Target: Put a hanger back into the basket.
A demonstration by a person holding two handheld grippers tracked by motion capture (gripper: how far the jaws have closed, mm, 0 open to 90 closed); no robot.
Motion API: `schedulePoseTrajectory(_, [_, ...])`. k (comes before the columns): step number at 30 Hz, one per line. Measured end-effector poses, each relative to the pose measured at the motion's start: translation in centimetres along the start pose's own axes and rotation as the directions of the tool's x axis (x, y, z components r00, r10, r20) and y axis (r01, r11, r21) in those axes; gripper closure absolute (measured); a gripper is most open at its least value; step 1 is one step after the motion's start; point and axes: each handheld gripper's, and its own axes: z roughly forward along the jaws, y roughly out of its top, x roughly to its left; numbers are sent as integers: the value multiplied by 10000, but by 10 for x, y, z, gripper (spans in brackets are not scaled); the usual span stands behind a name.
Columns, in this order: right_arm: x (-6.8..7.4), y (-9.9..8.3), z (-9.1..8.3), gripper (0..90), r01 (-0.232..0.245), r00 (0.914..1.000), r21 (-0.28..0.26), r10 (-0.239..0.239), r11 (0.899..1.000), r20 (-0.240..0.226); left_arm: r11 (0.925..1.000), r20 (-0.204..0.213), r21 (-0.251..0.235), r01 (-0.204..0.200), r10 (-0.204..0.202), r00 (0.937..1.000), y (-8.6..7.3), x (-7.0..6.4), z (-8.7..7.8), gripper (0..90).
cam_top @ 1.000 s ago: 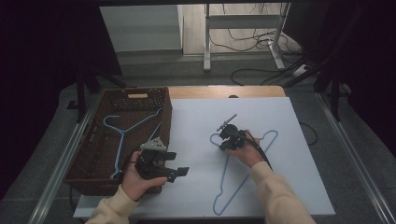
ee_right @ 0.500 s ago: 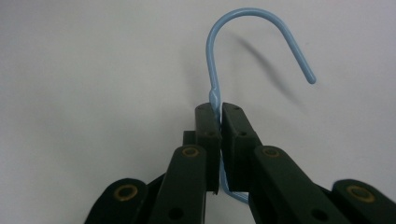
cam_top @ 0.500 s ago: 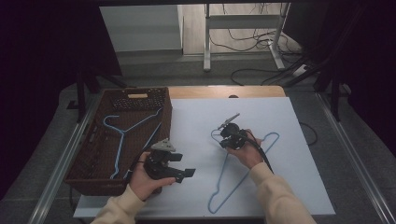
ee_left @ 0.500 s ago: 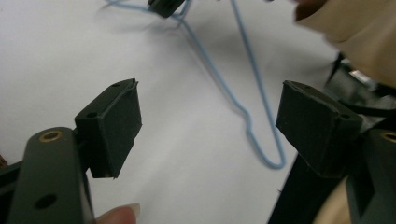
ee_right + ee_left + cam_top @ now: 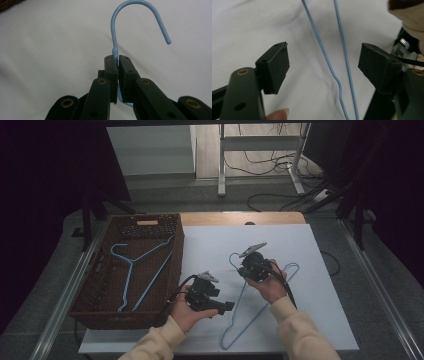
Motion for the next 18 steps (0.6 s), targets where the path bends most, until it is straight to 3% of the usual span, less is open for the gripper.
schedulePoseTrajectory(4, [2,0,-4,860,-81,10000,-116,82,9999,55,9999,89,-45,130,-130,9999,5,1,18,281])
schedulePoseTrajectory(9, [4,-1,-8,859,-254,9996,-310,258,9992,108,9983,133,268,519,-522,9985,8,9,50,391])
schedulePoseTrajectory(13, [3,-1,-10,859,-326,9994,-412,330,9986,94,9952,478,515,834,-859,9952,6,13,63,495])
schedulePoseTrajectory(14, [3,-1,-11,859,-327,9994,-438,331,9985,87,9939,645,580,936,-972,9932,5,14,67,574])
schedulePoseTrajectory(15, [3,-2,-13,859,-381,9992,-492,385,9981,68,9922,1019,600,1090,-1147,9882,5,15,68,730])
schedulePoseTrajectory(18, [2,-3,-18,894,-469,9989,-735,467,9962,-49,9906,1014,521,1261,-1309,9862,8,15,64,819])
